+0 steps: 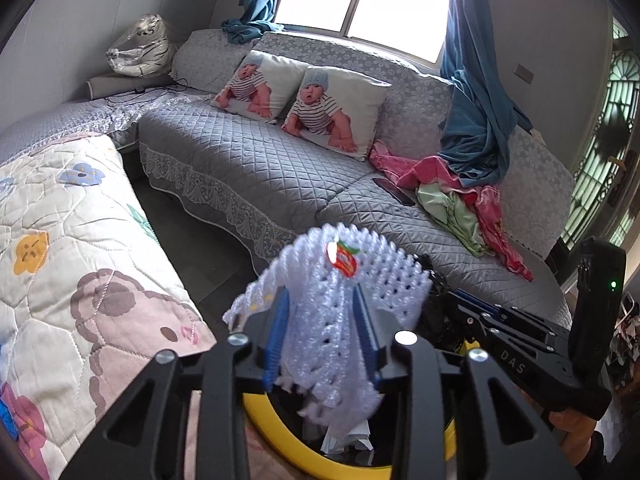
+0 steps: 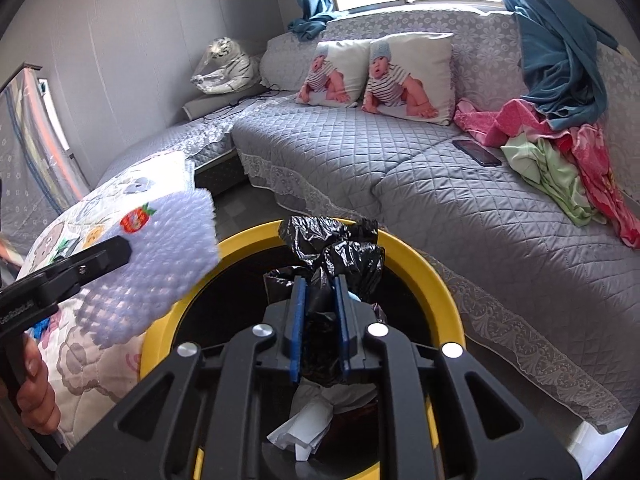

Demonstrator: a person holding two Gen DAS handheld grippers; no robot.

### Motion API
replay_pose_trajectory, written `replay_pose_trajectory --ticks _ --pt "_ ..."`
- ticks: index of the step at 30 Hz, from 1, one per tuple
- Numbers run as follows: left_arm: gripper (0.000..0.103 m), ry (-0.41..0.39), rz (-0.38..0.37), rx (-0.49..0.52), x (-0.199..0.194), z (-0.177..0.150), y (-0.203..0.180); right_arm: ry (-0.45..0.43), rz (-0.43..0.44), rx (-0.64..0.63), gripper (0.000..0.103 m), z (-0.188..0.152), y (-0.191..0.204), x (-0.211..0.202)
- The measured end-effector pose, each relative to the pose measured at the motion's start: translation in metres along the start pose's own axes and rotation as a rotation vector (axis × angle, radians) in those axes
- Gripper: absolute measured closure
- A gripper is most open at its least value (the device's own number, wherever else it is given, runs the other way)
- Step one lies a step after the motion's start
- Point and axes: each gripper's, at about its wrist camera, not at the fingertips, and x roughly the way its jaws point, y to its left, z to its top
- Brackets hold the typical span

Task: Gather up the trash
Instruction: 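Open both grippers to drop the mesh and bag into the bin, then move both grippers back over the trash on the bed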

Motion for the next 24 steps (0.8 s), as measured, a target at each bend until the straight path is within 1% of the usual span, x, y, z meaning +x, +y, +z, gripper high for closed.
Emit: replay_pose_trajectory --ticks 1,2,3,4,5,7,8,9,10,11,13,14,16,17,18,20,24 --pt "0.057 -0.004 0.006 -0.007 -0.001 0.0 0.001 -0.001 -0.002 0.001 0.085 0.0 -0.001 -0.001" --pt "0.054 -0.008 0.01 -0.015 -0.002 0.001 0.003 -0.004 -0.007 0.005 0.08 0.0 -0.002 -0.001" --pt "0.051 -0.012 0.014 -0.02 -0.003 0.001 0.004 -0.005 -0.008 0.007 0.077 0.001 -0.002 -0.001" --pt "0.049 -0.015 0.019 -0.022 -0.003 0.001 0.005 -0.007 -0.008 0.009 0.069 0.0 -0.003 -0.002" --pt "0.047 -0.017 0.023 -0.023 -0.004 0.001 0.006 -0.011 -0.011 0.015 0.063 0.0 -0.003 -0.002" --pt "0.039 -0.03 0.028 -0.03 -0.007 0.001 0.008 -0.016 -0.016 0.017 0.063 0.001 -0.004 -0.003" --pt "0.038 -0.039 0.032 -0.034 -0.009 0.001 0.009 -0.019 -0.021 0.019 0.061 0.002 -0.004 -0.004" --pt "0.034 -0.051 0.039 -0.038 -0.011 0.0 0.01 -0.025 -0.027 0.019 0.059 0.003 -0.005 -0.004" --pt "0.03 -0.062 0.046 -0.043 -0.014 0.001 0.012 -0.032 -0.032 0.018 0.053 0.003 -0.005 -0.005" --pt "0.029 -0.072 0.054 -0.049 -0.016 0.002 0.014 -0.042 -0.034 0.018 0.049 0.004 -0.005 -0.007" --pt "0.024 -0.096 0.07 -0.067 -0.024 0.003 0.022 -0.058 -0.032 0.021 0.047 0.005 -0.006 -0.009" --pt "0.023 -0.108 0.08 -0.075 -0.029 0.005 0.027 -0.068 -0.033 0.017 0.043 0.006 -0.005 -0.011" --pt "0.018 -0.139 0.11 -0.085 -0.04 0.008 0.037 -0.09 -0.034 0.007 0.037 0.008 -0.003 -0.014" --pt "0.016 -0.158 0.132 -0.085 -0.047 0.009 0.043 -0.101 -0.024 -0.002 0.033 0.01 0.001 -0.016" --pt "0.014 -0.177 0.16 -0.084 -0.055 0.011 0.049 -0.109 -0.012 -0.013 0.031 0.011 0.004 -0.017" --pt "0.011 -0.208 0.204 -0.088 -0.07 0.014 0.063 -0.125 0.01 -0.039 0.025 0.013 0.014 -0.019" --pt "0.008 -0.254 0.284 -0.128 -0.104 0.017 0.1 -0.145 0.081 -0.097 0.024 0.017 0.044 -0.02"
